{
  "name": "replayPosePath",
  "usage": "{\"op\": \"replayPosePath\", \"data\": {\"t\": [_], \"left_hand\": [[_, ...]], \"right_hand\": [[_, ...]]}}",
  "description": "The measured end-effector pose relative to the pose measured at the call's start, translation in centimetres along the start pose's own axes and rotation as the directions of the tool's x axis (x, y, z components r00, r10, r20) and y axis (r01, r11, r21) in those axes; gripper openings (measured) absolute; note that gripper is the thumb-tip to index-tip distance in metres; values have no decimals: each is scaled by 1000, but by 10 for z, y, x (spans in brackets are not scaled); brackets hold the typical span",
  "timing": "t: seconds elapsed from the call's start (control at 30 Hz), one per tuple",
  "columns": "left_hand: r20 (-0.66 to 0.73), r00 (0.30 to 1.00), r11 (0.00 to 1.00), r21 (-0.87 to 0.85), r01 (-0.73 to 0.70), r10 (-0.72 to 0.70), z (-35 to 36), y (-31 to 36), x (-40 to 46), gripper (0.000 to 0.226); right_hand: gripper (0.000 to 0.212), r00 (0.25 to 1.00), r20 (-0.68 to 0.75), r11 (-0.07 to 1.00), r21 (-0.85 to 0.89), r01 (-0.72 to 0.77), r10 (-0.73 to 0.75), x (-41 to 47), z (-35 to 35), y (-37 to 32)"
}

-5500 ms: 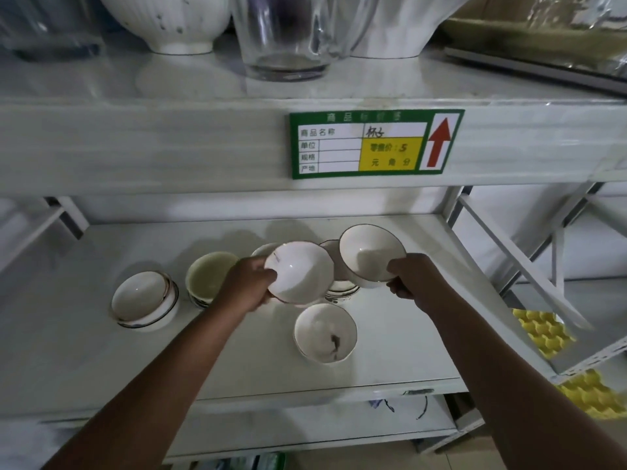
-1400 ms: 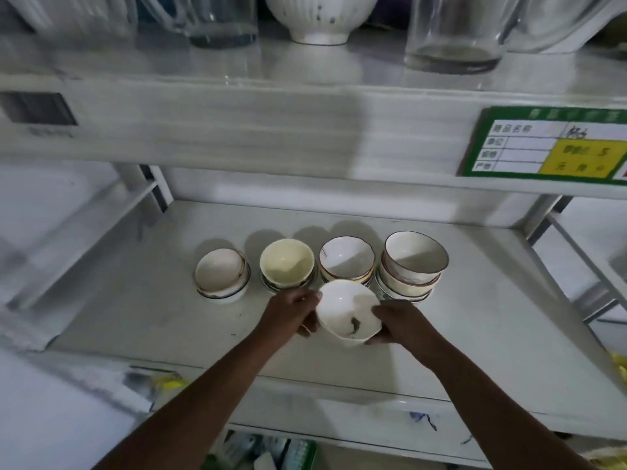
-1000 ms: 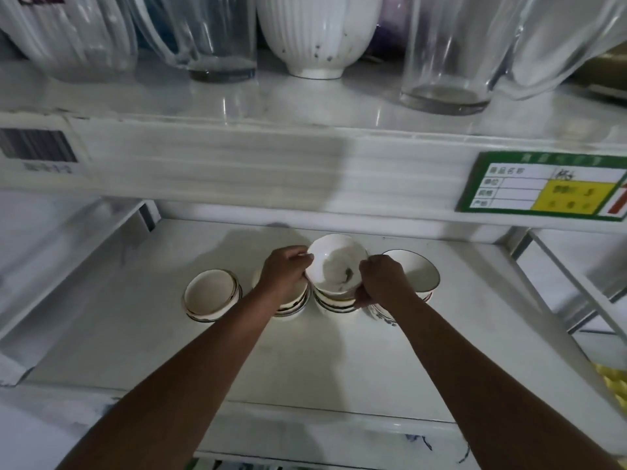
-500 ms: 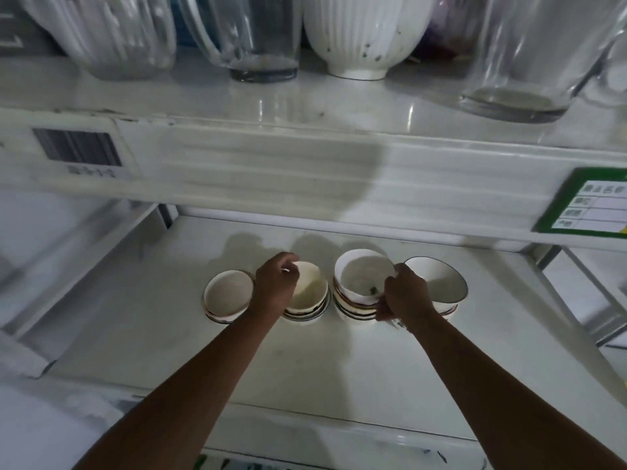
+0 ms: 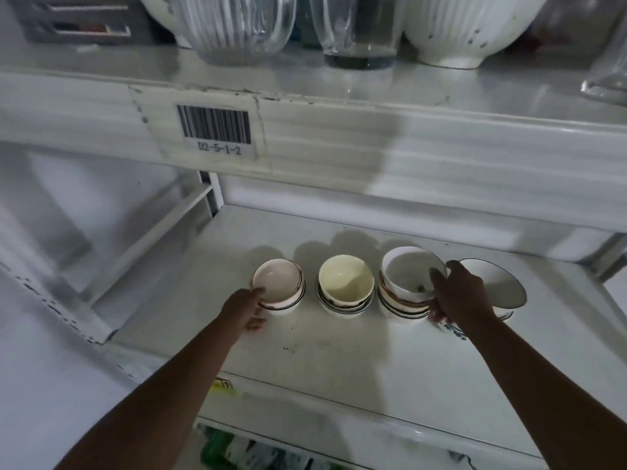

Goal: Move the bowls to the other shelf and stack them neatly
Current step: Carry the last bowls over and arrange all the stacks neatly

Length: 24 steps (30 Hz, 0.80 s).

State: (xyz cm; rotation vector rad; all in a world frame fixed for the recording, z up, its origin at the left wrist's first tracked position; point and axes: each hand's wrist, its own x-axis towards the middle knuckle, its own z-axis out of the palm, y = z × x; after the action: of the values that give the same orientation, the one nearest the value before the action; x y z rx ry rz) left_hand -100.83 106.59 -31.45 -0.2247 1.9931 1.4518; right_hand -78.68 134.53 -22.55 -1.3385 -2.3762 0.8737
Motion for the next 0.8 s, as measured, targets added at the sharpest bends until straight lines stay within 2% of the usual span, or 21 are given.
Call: {"op": "replayPosePath", "data": {"t": [0.1,0.13,0.23,0.3,0.4,0.47,0.53,0.57,0.7,0.8], "left_hand": [[37,999,999,-25,-24,25,7,-3,8,29],[31,999,999,-37,-27,28,8,-3,11,27],[11,997,993,-88,-74,75,10,-2,15,31],[4,994,991,-84,-105,106,8,-2,16,33],[22,994,994,-6,-111,111,4,-1,11,26],[88,991,995,20,-101,98,0,-2,7,25],[156,985,995,58,-80,70,-7,-3,2,26],[187,981,993,87,-75,58,-11,-4,0,25],[285,958,987,141,-81,38,-22,-8,-8,26],[303,953,993,106,-49,15,-24,-12,-8,41]], "right_hand": [[42,995,-96,999,-31,6,-9,-1,3,0],[42,990,-137,999,-44,33,-39,-2,6,1],[19,953,-219,977,-81,198,-212,-22,16,-16],[10,937,-154,950,-49,309,-313,-36,30,-33],[10,927,87,930,81,357,-364,-51,61,-57],[8,902,267,939,161,305,-339,-56,82,-73],[10,861,428,953,239,186,-275,-63,103,-90],[11,858,445,962,202,185,-258,-66,114,-97],[40,905,386,981,1,196,-181,-73,152,-109],[43,925,355,983,-73,170,-133,-76,160,-113]]}}
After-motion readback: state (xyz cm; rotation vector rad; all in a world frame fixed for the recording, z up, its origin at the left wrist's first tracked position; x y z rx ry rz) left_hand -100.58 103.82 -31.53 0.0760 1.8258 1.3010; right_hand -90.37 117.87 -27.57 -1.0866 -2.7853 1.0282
